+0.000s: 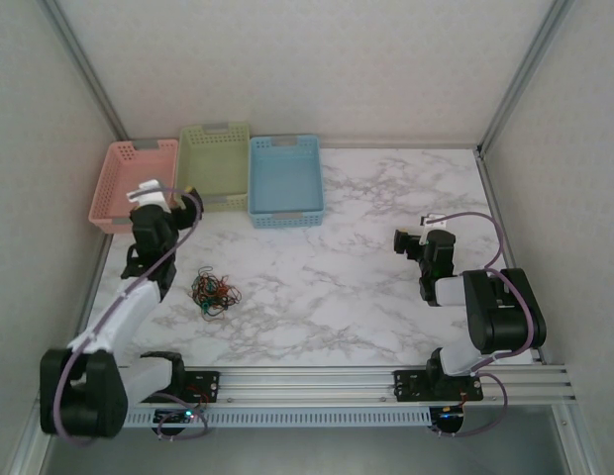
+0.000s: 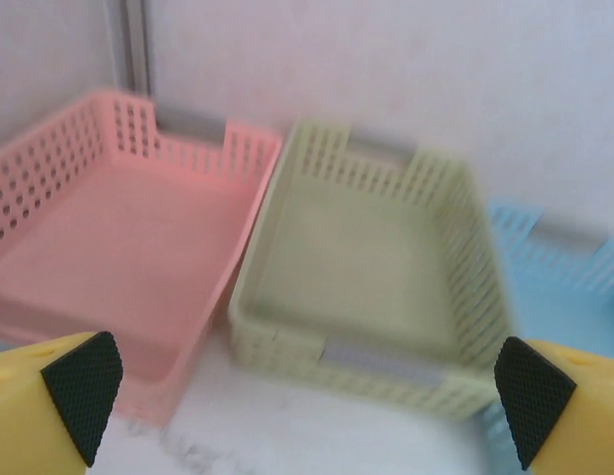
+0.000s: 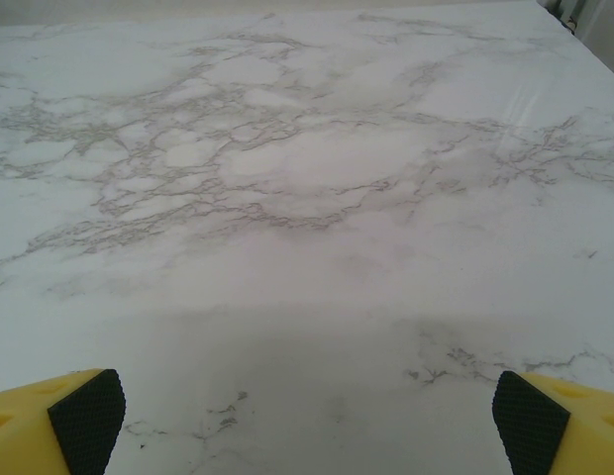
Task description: Untangle the cables
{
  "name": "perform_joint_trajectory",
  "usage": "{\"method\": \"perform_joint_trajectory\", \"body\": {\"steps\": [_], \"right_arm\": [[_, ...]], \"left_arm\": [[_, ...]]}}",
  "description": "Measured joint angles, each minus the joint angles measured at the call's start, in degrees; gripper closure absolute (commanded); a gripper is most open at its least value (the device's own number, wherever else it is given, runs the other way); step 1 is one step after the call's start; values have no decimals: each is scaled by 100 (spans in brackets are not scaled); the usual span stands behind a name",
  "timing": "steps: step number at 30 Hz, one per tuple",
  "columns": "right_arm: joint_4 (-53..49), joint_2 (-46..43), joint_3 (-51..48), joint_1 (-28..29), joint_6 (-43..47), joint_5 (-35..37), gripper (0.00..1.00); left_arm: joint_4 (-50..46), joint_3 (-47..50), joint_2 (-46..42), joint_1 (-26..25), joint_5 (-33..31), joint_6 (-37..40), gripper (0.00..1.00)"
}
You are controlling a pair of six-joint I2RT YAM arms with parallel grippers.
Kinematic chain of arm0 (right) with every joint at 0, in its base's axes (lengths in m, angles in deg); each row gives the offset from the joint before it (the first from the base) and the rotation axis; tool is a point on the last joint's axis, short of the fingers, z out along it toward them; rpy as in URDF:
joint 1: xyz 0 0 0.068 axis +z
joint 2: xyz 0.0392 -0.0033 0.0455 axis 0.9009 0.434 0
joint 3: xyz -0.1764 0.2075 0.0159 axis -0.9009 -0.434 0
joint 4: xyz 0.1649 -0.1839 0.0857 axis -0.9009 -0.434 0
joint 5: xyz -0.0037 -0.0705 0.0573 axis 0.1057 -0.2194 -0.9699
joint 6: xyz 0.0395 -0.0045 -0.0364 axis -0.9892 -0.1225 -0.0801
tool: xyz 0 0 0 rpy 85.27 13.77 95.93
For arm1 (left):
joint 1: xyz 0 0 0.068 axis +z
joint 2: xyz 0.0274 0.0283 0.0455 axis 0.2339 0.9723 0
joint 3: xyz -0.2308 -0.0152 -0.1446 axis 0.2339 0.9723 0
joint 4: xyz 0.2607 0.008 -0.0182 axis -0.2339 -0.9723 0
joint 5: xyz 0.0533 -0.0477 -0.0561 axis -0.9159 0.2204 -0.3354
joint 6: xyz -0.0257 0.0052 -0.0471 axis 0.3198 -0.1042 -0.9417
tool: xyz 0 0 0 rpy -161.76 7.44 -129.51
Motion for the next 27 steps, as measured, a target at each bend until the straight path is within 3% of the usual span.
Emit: {"method": "perform_joint_trajectory", "body": {"steps": [4, 11, 19, 27], "right_arm": [[0, 0, 0, 0, 0, 0, 1], [0, 0, 0, 0, 0, 0, 1], [-2, 0, 0, 0, 0, 0, 1], [-4, 0, 0, 0, 0, -2, 1]], "left_arm": [[-1176, -1119, 175, 149, -15, -833, 0], [-3265, -4476, 2614, 673, 601, -1235, 1], [-4905, -6647, 4981, 1064, 907, -1320, 4], [-5884, -8310, 6601, 1088, 1364, -1287, 6]]}}
